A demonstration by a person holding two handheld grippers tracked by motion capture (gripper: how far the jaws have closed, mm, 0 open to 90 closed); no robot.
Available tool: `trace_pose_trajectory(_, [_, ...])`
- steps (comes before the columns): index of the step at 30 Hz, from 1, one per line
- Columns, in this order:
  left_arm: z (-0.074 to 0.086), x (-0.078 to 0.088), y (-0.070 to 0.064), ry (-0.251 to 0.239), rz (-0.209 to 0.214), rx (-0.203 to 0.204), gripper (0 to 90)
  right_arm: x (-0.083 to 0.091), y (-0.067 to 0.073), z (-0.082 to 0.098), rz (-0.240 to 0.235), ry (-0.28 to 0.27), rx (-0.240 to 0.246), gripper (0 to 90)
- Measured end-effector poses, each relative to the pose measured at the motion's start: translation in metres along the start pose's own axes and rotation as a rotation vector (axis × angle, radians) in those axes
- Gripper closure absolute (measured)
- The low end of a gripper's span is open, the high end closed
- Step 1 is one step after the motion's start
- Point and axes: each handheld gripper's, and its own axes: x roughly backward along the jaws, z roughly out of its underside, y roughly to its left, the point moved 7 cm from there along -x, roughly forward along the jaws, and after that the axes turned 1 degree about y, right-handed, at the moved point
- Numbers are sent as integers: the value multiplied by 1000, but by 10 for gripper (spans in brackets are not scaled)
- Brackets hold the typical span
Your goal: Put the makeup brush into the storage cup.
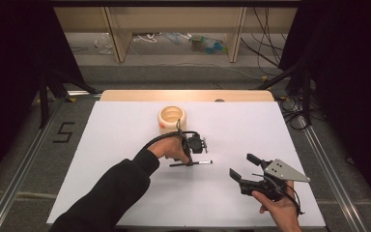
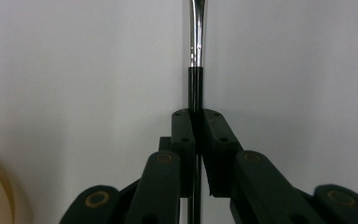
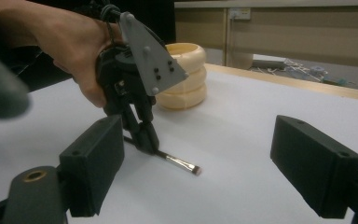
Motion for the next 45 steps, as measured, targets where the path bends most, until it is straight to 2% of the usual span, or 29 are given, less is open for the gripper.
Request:
trace_pose_trajectory(7, [0, 0, 0, -2, 3, 8, 837, 0, -1, 0, 6, -9, 1, 187])
trace_pose_trajectory(12, [0, 0, 0, -3, 4, -8, 837, 0, 0, 0, -1, 0, 0, 187])
trace_pose_trajectory(14, [0, 1, -1, 0, 11, -14, 838, 1, -1, -1, 11, -5, 5, 187])
trace_pose_trajectory(17, [-1, 3, -2, -19, 19, -15, 837, 0, -1, 0, 2, -5, 2, 187])
trace_pose_trajectory(19, [-3, 8, 0, -48, 5, -15, 837, 0, -1, 0, 11, -6, 3, 187])
trace_pose_trajectory(20, [-4, 11, 1, -71, 7, -10, 837, 1, -2, 0, 15, -5, 5, 187])
trace_pose_trajectory(23, [-8, 26, 9, -160, -27, 18, 837, 0, -1, 0, 5, -5, 1, 187])
trace_pose_trajectory(25, [-11, 37, 16, -247, -56, 68, 836, 2, -2, 0, 13, 8, 4, 188])
trace_pose_trajectory(27, [-12, 47, 22, -316, -88, 96, 837, 1, -2, 0, 11, -2, 2, 188])
trace_pose_trajectory(28, [-13, 50, 25, -355, -100, 127, 836, 1, -1, 0, 7, -4, 1, 188])
trace_pose_trajectory(29, [-12, 54, 27, -372, -112, 137, 837, 1, -1, 0, 9, -1, 1, 188])
trace_pose_trajectory(30, [-13, 56, 29, -409, -123, 167, 837, 2, -2, 0, 13, 9, 6, 189])
trace_pose_trajectory(31, [-12, 60, 32, -427, -136, 168, 837, 2, -2, 0, 14, 12, 4, 189])
trace_pose_trajectory(32, [-13, 63, 32, -464, -133, 186, 837, 1, -1, 0, 12, 4, 2, 188])
trace_pose_trajectory(33, [-10, 68, 36, -469, -157, 168, 837, 0, -1, 0, 5, -5, 0, 189])
trace_pose_trajectory(34, [-9, 72, 38, -492, -176, 168, 837, 0, -1, 0, 5, -4, 2, 189])
trace_pose_trajectory(37, [-6, 86, 44, -569, -212, 180, 837, 1, -2, 0, 19, -5, 3, 189])
trace_pose_trajectory(38, [-5, 90, 47, -597, -223, 190, 837, 0, -1, 0, 4, -11, -6, 189])
trace_pose_trajectory(40, [-4, 98, 52, -682, -249, 255, 837, 0, -1, 0, 6, -5, -2, 188])
trace_pose_trajectory(43, [0, 109, 60, -776, -273, 320, 837, 1, -2, 0, 16, 1, 1, 189])
trace_pose_trajectory(45, [5, 116, 65, -814, -300, 344, 837, 0, -1, 0, 3, -9, -5, 188])
